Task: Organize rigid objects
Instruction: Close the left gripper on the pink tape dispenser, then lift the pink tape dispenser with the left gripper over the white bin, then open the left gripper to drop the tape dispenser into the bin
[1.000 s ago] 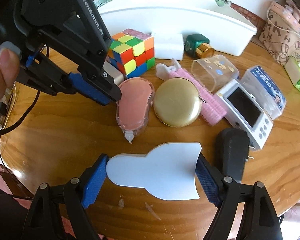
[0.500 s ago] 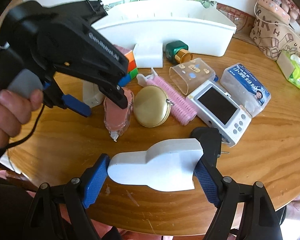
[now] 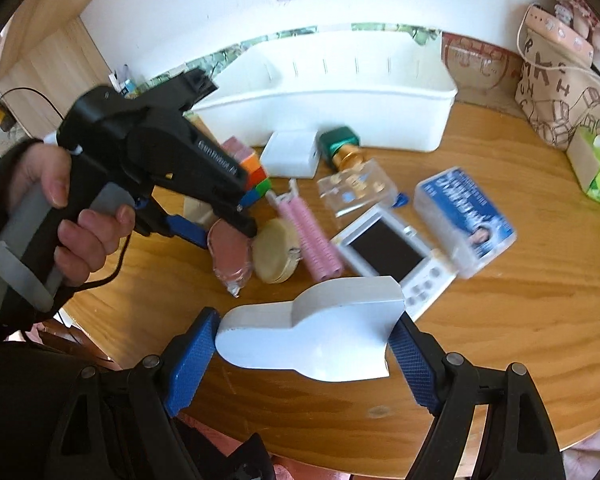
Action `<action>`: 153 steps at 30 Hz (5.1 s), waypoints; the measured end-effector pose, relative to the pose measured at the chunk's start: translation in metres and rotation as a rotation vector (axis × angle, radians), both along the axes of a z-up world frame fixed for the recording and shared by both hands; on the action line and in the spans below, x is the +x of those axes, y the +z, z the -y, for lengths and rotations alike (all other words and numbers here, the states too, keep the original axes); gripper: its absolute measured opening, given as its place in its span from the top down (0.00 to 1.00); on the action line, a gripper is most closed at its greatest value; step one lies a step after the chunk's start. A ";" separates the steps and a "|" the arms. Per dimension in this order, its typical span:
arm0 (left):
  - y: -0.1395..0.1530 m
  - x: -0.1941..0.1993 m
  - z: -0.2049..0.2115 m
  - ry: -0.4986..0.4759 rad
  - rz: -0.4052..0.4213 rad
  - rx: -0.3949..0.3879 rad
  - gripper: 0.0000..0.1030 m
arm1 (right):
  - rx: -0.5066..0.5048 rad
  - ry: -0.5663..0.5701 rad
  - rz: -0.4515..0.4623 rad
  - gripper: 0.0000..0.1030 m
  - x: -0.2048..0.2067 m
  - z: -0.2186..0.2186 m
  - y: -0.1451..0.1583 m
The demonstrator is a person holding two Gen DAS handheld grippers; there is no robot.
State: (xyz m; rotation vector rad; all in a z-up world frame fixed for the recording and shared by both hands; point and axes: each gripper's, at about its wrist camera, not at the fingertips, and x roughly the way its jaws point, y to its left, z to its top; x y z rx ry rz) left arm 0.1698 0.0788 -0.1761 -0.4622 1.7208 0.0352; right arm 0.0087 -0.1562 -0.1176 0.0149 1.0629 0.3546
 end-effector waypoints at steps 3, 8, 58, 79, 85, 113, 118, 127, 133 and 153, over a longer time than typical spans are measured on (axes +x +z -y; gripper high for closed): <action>0.001 -0.005 0.000 0.045 0.001 -0.002 0.50 | 0.009 0.012 0.016 0.18 0.005 0.010 0.007; 0.004 -0.022 -0.007 0.098 -0.002 -0.003 0.50 | 0.015 0.038 0.048 0.18 0.025 0.029 0.020; 0.003 -0.104 0.001 0.357 -0.020 0.053 0.48 | 0.135 0.250 0.104 0.18 0.054 0.081 0.052; -0.005 -0.066 0.061 0.310 -0.035 0.135 0.47 | 0.139 0.261 0.144 0.18 0.069 0.090 0.061; -0.002 -0.074 0.059 0.294 -0.048 0.118 0.47 | 0.146 0.265 0.145 0.18 0.073 0.084 0.059; 0.136 -0.022 0.018 0.029 0.285 0.137 0.47 | 0.139 0.208 0.316 0.18 0.118 0.015 0.108; 0.156 -0.001 0.019 -0.012 0.382 0.139 0.47 | 0.124 0.169 0.365 0.18 0.133 0.008 0.118; 0.179 0.029 0.019 -0.073 0.601 0.079 0.47 | 0.118 0.102 0.438 0.18 0.154 -0.002 0.123; 0.177 0.040 0.014 -0.074 0.759 0.026 0.47 | 0.129 0.043 0.451 0.18 0.172 -0.003 0.113; 0.127 0.084 0.026 -0.061 1.002 -0.002 0.47 | 0.140 -0.130 0.334 0.18 0.241 0.012 0.042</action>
